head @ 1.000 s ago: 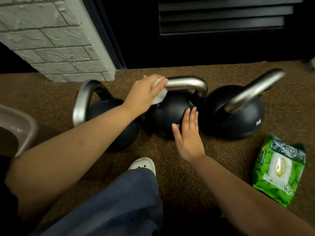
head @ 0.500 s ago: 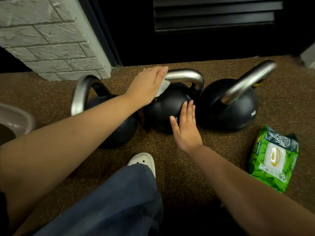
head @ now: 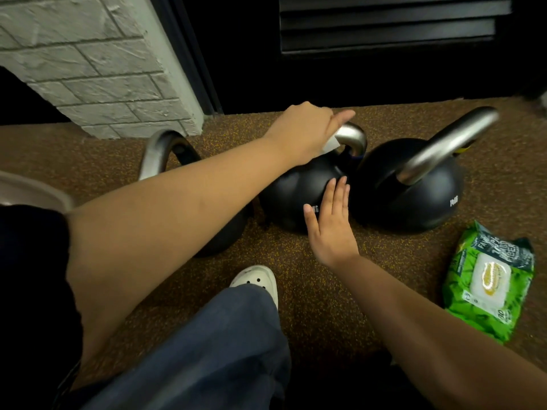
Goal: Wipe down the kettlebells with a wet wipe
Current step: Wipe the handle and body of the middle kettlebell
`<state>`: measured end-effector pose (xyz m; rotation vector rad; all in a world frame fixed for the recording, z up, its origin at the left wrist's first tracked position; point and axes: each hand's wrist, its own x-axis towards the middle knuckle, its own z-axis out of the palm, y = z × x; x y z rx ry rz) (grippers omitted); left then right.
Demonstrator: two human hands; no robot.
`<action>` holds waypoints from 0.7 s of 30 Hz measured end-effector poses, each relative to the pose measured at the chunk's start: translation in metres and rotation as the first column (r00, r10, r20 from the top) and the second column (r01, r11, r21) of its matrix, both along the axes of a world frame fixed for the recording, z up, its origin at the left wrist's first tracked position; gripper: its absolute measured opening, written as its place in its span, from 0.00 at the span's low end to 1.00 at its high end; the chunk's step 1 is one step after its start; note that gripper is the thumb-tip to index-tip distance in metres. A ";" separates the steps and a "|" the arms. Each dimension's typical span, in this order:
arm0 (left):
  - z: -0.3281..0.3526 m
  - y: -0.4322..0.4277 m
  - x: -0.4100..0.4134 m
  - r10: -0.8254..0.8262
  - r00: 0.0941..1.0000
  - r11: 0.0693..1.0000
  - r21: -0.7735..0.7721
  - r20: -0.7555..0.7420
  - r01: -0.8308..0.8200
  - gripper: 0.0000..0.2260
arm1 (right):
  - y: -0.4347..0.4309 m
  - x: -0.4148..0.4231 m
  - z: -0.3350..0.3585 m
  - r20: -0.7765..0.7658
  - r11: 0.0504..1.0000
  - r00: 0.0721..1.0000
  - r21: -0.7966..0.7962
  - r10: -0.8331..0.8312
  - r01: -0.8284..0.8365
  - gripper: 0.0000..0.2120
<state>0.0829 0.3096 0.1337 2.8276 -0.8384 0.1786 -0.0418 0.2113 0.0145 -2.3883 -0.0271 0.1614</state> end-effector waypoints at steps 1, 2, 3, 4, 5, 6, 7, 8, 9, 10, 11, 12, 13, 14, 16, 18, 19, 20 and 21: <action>0.001 0.001 -0.001 0.022 1.000 0.999 -0.050 0.007 -0.022 0.19 | 0.000 0.001 0.000 0.002 1.000 1.000 -0.002 0.003 -0.003 0.34; -0.001 0.002 -0.001 0.067 0.997 0.995 -0.071 0.037 -0.064 0.21 | 0.000 0.001 -0.001 0.000 1.000 1.000 -0.006 0.003 -0.003 0.34; -0.004 0.003 -0.002 0.130 0.989 0.990 -0.068 0.073 -0.125 0.23 | -0.001 0.000 -0.001 0.000 1.000 1.000 -0.010 0.002 -0.002 0.35; -0.005 0.005 -0.003 0.193 0.976 0.980 -0.057 0.096 -0.188 0.24 | -0.001 0.000 -0.002 0.003 1.000 1.000 -0.012 0.002 -0.002 0.35; -0.008 0.009 -0.004 0.240 0.966 0.970 -0.050 0.093 -0.236 0.24 | -0.001 0.000 -0.002 0.008 1.000 1.000 -0.015 0.003 -0.003 0.35; -0.009 0.012 -0.004 0.263 0.962 0.964 -0.059 0.076 -0.259 0.23 | -0.001 -0.001 -0.002 0.012 1.000 1.000 -0.017 0.004 -0.004 0.35; -0.012 0.016 -0.005 0.258 0.964 0.964 -0.085 0.066 -0.252 0.21 | 0.000 -0.001 -0.002 0.013 1.000 1.000 -0.016 0.002 -0.002 0.35; -0.013 0.021 -0.007 0.255 0.966 0.958 -0.150 0.053 -0.245 0.20 | 0.000 -0.001 -0.002 0.010 1.000 1.000 -0.010 -0.006 0.006 0.35; -0.013 0.025 -0.011 0.270 0.963 0.931 -0.255 0.003 -0.260 0.19 | 0.001 0.000 -0.002 0.006 1.000 1.000 0.000 -0.015 0.015 0.35; -0.014 0.030 -0.013 0.286 0.954 0.882 -0.364 -0.094 -0.300 0.20 | 0.002 0.000 -0.002 0.002 1.000 1.000 0.008 -0.023 0.023 0.35; -0.019 0.036 -0.011 0.289 0.936 0.816 -0.460 -0.199 -0.350 0.21 | 0.003 0.001 -0.001 0.000 1.000 1.000 0.015 -0.027 0.027 0.36; -0.027 0.043 -0.007 0.268 0.905 0.745 -0.524 -0.331 -0.413 0.23 | 0.004 0.001 -0.001 -0.001 0.999 1.000 0.021 -0.029 0.029 0.36; -0.035 0.051 -0.001 0.224 0.856 0.671 -0.564 -0.466 -0.482 0.26 | 0.004 0.001 -0.001 -0.002 0.999 1.000 0.027 -0.029 0.029 0.36; -0.041 0.057 0.001 0.163 0.791 0.594 -0.582 -0.590 -0.556 0.29 | 0.004 0.001 -0.001 -0.001 0.999 1.000 0.030 -0.029 0.029 0.36; -0.042 0.061 -0.001 -0.004 0.668 0.452 -0.597 -0.744 -0.663 0.28 | 0.003 0.000 -0.002 0.001 0.999 1.000 0.032 -0.027 0.027 0.36; -0.038 0.060 -0.001 -0.060 0.604 0.402 -0.573 -0.795 -0.714 0.21 | 0.003 0.000 -0.002 0.011 0.999 1.000 0.031 -0.025 0.025 0.36; -0.036 0.059 0.000 -0.082 0.587 0.398 -0.566 -0.805 -0.722 0.19 | 0.002 0.000 -0.002 0.017 0.999 1.000 0.034 -0.024 0.023 0.36; -0.033 0.058 0.001 -0.103 0.568 0.402 -0.557 -0.817 -0.727 0.19 | 0.002 0.000 -0.002 0.020 0.999 1.000 0.039 -0.022 0.022 0.36; -0.030 0.058 0.003 -0.124 0.538 0.432 -0.533 -0.834 -0.727 0.20 | 0.002 0.000 -0.002 0.024 0.999 0.999 0.040 -0.022 0.021 0.36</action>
